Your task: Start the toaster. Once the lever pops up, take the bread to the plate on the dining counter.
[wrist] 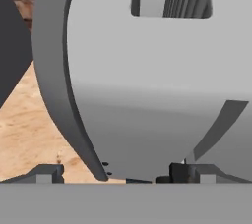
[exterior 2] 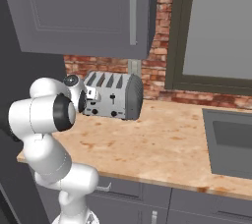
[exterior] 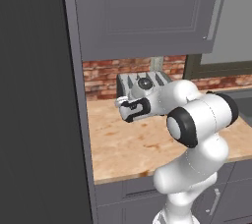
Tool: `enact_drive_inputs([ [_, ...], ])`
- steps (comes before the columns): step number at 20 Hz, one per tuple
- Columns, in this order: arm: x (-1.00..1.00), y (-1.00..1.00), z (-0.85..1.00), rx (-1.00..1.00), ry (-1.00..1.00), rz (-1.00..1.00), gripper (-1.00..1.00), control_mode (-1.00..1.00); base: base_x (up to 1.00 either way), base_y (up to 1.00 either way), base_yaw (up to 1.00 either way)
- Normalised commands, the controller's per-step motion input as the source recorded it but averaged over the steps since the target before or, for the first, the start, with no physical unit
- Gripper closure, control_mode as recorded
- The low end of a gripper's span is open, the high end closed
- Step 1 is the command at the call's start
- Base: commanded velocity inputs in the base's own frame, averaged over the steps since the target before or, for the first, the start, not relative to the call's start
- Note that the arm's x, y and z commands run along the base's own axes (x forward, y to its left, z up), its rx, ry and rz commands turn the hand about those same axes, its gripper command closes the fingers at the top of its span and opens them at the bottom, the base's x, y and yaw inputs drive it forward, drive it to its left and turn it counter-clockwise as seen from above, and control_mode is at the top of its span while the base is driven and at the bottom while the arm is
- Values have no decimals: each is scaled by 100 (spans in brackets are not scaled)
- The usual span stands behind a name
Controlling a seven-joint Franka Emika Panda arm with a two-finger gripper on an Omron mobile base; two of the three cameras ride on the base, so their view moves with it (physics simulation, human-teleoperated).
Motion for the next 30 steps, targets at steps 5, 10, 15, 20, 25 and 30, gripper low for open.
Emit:
enact_drive_inputs([
  [5,0,0,-6,0,0,0,-100,-100,0,0,0],
  [10,-5,0,-2,0,0,0,-100,-100,0,0,0],
  [15,-9,1,-30,0,2,0,-100,-100,0,0,0],
  [20,-2,1,-33,0,3,0,-100,-100,0,0,0],
  [25,-13,0,-5,0,-3,0,-100,-100,0,0,0],
  [30,-21,0,23,0,-18,0,-100,-100,0,0,0],
])
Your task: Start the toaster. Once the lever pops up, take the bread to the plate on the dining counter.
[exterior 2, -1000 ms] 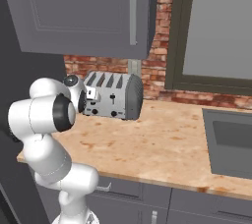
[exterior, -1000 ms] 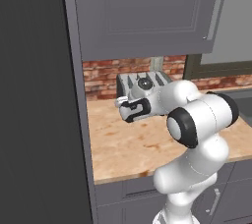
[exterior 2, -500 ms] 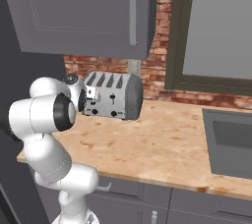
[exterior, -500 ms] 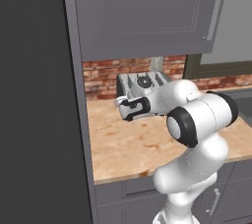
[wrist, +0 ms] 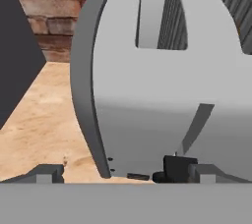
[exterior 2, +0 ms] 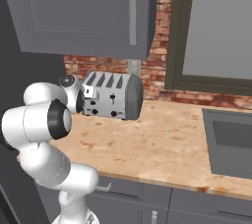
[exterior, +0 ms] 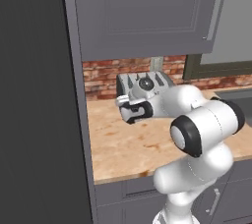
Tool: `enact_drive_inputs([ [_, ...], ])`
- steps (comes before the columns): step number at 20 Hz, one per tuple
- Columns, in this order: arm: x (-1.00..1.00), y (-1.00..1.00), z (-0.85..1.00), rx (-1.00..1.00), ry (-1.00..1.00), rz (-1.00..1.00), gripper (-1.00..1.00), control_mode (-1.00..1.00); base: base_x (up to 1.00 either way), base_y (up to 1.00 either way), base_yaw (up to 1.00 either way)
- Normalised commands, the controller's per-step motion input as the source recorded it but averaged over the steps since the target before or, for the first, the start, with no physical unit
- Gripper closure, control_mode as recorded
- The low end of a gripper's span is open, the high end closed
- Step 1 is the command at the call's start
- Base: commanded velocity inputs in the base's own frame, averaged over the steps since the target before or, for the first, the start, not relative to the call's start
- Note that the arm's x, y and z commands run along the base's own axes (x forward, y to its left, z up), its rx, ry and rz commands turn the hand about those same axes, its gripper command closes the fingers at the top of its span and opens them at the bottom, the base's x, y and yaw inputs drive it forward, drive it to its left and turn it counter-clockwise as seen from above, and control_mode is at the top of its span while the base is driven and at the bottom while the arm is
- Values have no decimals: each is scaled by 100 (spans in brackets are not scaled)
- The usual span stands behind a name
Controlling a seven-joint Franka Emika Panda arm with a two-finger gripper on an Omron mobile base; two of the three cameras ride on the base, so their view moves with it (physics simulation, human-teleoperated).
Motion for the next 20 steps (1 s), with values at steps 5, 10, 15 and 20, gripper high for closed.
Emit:
enact_drive_inputs([
  [5,0,0,31,0,-12,0,-100,-100,0,0,0],
  [10,0,0,30,0,-15,0,-100,-100,0,0,0],
  [15,0,0,14,0,-14,0,-100,-100,0,0,0],
  [20,0,0,3,0,-11,0,-100,-100,0,0,0],
])
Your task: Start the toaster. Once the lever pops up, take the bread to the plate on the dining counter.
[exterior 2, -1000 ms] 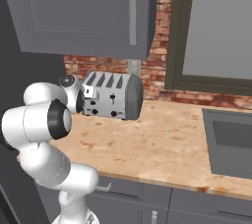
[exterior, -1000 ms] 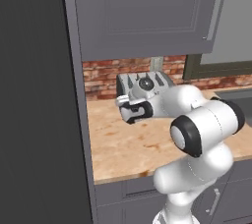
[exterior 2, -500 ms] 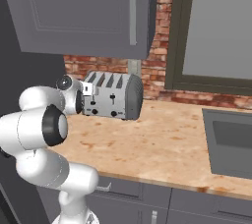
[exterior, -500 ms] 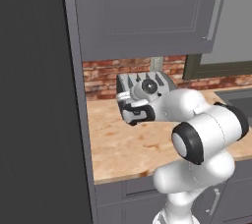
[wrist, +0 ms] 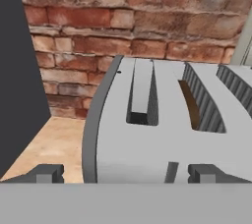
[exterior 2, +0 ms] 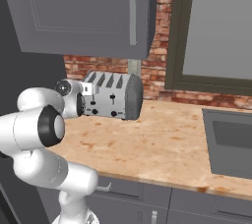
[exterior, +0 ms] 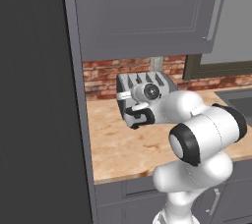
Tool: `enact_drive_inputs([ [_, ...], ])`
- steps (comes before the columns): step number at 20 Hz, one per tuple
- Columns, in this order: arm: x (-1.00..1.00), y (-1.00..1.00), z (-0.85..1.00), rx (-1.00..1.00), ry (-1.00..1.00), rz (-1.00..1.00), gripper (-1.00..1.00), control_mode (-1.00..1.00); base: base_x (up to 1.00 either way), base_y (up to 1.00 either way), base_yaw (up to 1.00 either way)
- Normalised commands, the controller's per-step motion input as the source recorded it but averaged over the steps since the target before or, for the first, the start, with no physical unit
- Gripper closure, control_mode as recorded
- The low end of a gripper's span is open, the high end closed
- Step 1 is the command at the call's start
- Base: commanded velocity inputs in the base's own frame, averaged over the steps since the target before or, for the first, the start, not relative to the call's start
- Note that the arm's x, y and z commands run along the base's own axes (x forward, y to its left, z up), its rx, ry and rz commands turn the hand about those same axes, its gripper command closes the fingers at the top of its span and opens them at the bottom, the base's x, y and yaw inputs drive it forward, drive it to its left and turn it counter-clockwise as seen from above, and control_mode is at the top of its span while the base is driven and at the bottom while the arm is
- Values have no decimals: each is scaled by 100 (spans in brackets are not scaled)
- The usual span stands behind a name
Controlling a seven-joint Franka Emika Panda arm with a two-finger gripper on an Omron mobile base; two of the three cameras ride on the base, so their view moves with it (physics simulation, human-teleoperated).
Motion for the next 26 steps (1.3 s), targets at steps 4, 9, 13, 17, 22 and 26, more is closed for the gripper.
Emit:
enact_drive_inputs([
  [4,0,0,2,0,-13,0,-100,-100,0,0,0],
  [9,0,0,7,0,-7,0,-100,-100,0,0,0],
  [13,0,-7,9,0,-2,0,-100,-100,0,0,0],
  [17,0,-14,16,0,0,0,-100,-100,0,0,0],
  [22,3,-22,31,0,0,0,-100,-100,0,0,0],
  [26,1,-23,31,0,3,0,-100,-100,0,0,0],
])
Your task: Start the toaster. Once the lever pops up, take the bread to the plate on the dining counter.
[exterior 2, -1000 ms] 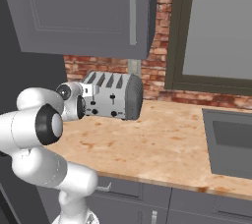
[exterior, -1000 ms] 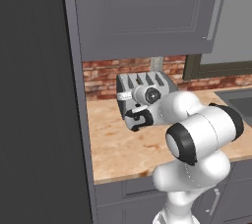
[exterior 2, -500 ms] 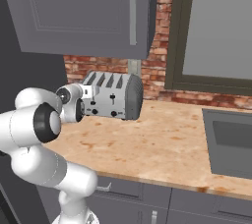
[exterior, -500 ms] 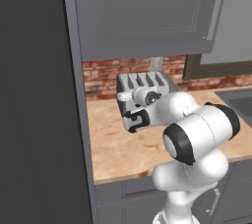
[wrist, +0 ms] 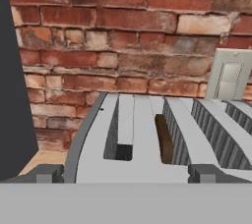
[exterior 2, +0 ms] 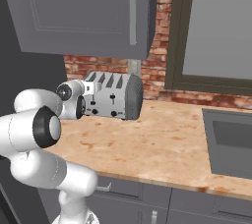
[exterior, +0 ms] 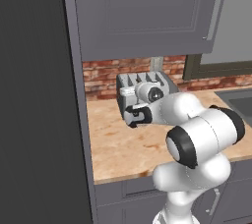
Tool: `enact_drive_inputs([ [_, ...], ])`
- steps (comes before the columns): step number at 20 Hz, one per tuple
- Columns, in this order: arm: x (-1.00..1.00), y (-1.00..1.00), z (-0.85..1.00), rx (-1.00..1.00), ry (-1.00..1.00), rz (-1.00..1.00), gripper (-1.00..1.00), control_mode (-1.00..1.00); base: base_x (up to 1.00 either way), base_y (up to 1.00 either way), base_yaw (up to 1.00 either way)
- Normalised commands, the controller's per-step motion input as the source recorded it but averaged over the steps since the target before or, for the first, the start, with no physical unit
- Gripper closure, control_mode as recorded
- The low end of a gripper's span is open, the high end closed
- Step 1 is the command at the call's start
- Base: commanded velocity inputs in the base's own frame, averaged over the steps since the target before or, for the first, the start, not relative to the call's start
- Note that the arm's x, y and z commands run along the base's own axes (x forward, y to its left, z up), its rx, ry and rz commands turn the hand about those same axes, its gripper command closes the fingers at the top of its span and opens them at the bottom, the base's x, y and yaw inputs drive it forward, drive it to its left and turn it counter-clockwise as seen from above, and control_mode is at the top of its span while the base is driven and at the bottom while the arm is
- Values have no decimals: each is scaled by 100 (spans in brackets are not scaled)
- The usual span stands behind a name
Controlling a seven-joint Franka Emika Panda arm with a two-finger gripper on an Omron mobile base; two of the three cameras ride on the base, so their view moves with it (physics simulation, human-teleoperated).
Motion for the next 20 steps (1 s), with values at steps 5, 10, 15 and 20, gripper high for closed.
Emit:
enact_drive_inputs([
  [5,0,-26,13,0,3,0,-100,-100,0,0,0],
  [10,0,-28,1,0,0,0,-100,-100,0,0,0],
  [15,0,-25,0,1,1,0,-100,-100,0,0,0],
  [20,0,-10,0,0,4,0,-100,-100,0,0,0],
])
